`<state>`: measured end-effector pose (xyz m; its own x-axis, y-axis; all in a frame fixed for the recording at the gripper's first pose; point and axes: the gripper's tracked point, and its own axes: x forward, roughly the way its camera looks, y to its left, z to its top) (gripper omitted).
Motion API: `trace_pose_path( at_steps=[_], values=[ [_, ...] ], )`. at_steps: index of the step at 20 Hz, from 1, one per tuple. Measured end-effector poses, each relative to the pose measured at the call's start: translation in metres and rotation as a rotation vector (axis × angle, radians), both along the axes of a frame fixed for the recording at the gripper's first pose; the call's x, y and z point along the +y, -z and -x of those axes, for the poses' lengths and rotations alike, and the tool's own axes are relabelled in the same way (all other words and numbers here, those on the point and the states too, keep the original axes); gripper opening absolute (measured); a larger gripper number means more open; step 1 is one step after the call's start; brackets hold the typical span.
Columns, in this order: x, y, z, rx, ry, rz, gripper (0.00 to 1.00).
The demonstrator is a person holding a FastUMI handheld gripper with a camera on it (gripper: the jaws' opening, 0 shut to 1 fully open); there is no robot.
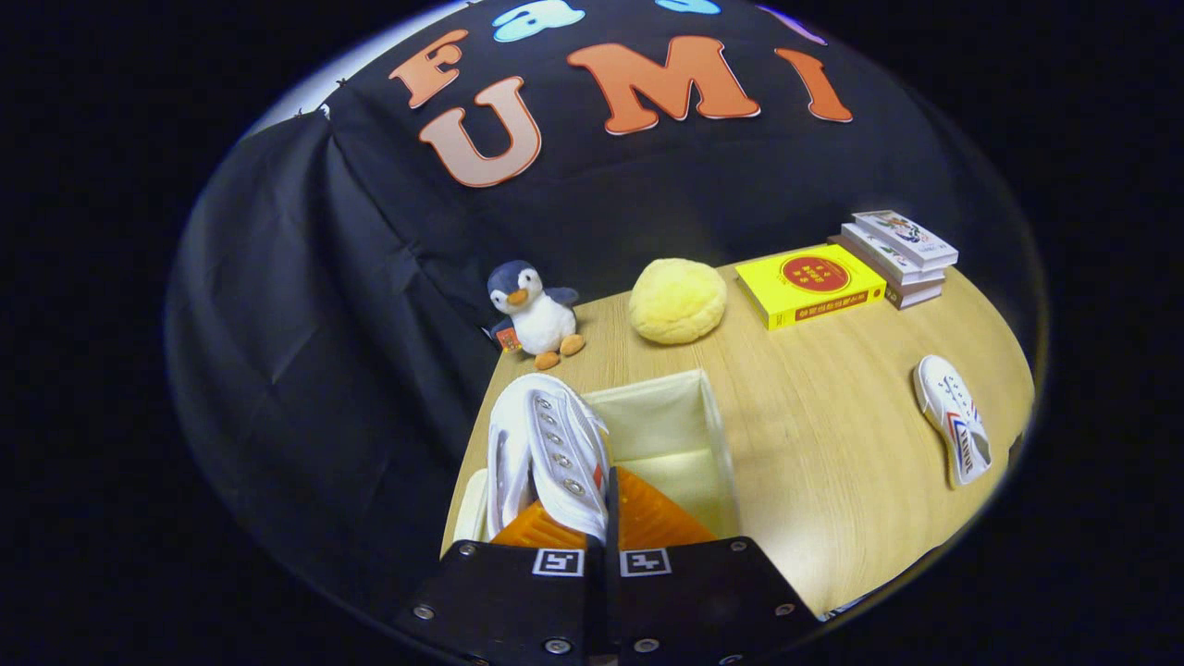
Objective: Open the storage box then place both shoes into the box .Put the left shoe in first, then the right shoe, with the right side of both shoes facing outward in a uniform manner.
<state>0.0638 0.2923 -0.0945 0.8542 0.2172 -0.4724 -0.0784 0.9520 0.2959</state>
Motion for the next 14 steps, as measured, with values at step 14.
trace_pose_path(
  at_steps=[14],
  values=[
    [0.041, 0.064, -0.01, 0.066, -0.008, 0.172, 0.36]
  ],
)
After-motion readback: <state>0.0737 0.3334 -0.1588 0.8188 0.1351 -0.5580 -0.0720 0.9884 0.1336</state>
